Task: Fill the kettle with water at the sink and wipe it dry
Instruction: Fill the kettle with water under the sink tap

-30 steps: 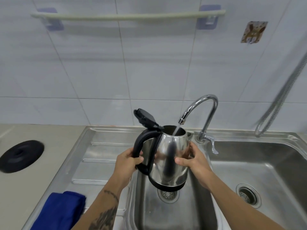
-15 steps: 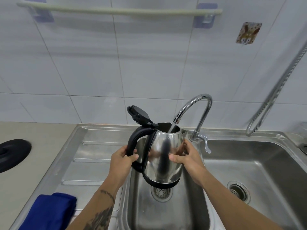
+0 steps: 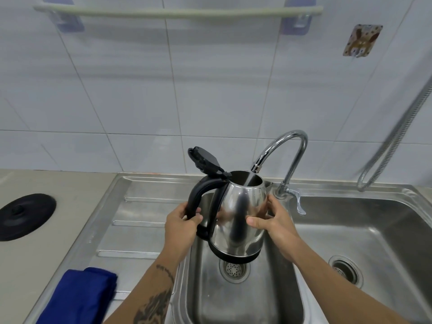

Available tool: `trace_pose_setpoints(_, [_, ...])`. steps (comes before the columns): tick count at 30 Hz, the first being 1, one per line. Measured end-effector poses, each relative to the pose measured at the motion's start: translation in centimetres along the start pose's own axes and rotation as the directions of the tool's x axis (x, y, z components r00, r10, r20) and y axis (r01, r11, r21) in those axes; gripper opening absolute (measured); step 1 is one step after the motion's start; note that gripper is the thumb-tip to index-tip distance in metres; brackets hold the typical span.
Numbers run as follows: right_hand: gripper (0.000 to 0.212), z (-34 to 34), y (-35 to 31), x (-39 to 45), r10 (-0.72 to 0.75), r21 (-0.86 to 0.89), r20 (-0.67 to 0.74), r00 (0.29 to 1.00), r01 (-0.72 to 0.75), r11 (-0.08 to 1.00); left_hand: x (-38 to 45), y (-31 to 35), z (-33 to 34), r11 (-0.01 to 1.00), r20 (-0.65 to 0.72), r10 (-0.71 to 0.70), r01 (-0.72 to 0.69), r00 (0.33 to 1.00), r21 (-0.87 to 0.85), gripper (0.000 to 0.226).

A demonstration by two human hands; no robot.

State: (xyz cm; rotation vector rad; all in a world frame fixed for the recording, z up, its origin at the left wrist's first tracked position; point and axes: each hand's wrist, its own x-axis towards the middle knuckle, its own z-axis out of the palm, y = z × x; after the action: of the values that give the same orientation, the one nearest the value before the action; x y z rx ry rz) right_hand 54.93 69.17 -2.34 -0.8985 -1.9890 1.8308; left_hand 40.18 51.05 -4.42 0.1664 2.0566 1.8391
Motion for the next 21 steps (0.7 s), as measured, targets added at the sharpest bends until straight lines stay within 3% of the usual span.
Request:
trace_pose_setpoints(5, [0.073, -0.5, -0.1, 0.1, 0.002, -0.037, 0.053, 0.999, 0.0, 0.999, -0.3, 0.1, 0.1, 0.994, -0.059, 0.072, -0.067, 0.996, 0.09, 0.025])
trace_pose_setpoints(10, [0.045, -2.7, -0.9, 0.5, 0.024, -0.142, 0.134, 0.991, -0.005, 0.99, -0.3, -0.3, 0.4, 0.992, -0.075, 0.067, -0.058, 0.995, 0.116, 0.024])
trace_pose_setpoints(13, [0.055, -3.8, -1.4, 0.9, 0.04, -0.174, 0.133, 0.99, -0.016, 0.985, -0.3, -1.0, 0.6, 0.995, -0.086, 0.037, -0.028, 0.996, 0.1, 0.025])
trace_pose_setpoints(15, [0.065, -4.6, -1.1, 1.5, 0.02, -0.312, 0.046, 0.999, -0.005, 0.95, -0.1, -1.4, 0.6, 0.996, -0.087, 0.014, -0.006, 0.996, 0.088, 0.025])
trace_pose_setpoints(18, [0.071, -6.6, 0.0, 3.1, -0.05, -0.581, -0.135, 0.99, -0.038, 0.813, 0.2, -1.7, 0.6, 0.996, -0.084, -0.01, 0.018, 0.996, 0.091, 0.024])
trace_pose_setpoints(21, [0.074, -8.7, 1.2, 4.1, -0.021, -0.704, -0.18, 0.983, -0.114, 0.701, 0.6, -1.8, 0.9, 0.995, -0.08, -0.025, 0.032, 0.996, 0.098, 0.024])
